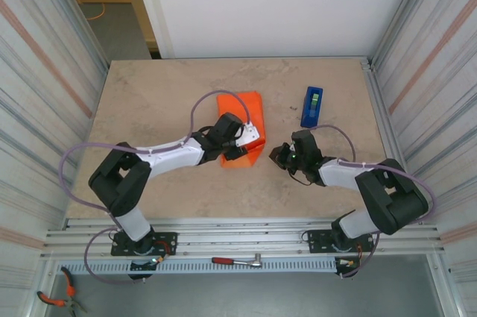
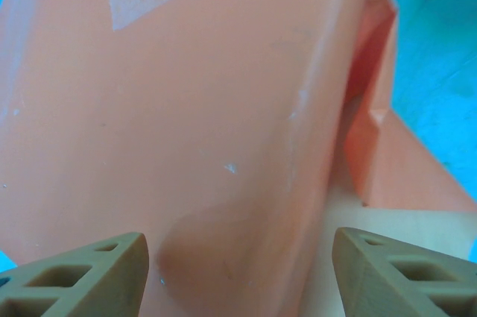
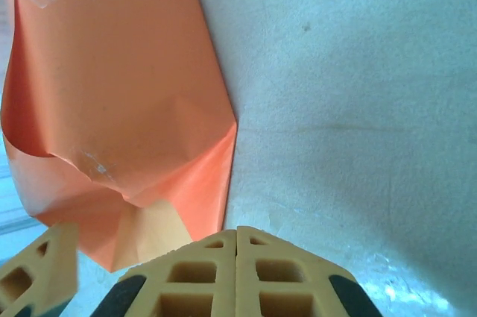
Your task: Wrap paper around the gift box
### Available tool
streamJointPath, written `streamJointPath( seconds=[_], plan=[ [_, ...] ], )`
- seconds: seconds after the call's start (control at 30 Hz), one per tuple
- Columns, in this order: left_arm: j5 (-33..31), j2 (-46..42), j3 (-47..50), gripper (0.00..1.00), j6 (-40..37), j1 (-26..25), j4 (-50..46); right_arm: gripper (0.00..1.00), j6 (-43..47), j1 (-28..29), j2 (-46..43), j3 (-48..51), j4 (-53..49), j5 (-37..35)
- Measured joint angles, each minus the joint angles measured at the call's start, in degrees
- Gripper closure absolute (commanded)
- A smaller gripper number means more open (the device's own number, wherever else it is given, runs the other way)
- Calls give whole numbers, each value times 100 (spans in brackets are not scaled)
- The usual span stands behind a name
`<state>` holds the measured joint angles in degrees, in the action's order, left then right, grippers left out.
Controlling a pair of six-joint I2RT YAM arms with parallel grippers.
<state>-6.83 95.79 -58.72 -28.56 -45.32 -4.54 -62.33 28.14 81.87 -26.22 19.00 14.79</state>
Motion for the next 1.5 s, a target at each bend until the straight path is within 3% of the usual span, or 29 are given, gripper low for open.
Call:
streamJointPath(
  seconds=[0.3,0.73,1.5],
  plan=[
    [553,-444,-409,31,525,175,-149,100,133,13,-55,0,-280,0],
    [420,243,-890,31,688,675,-413,100,157,341,501,-426,-348,-22],
    [544,581,-901,32,575,669,-507,100,149,704,1650,-1447,-140,4]
  ],
)
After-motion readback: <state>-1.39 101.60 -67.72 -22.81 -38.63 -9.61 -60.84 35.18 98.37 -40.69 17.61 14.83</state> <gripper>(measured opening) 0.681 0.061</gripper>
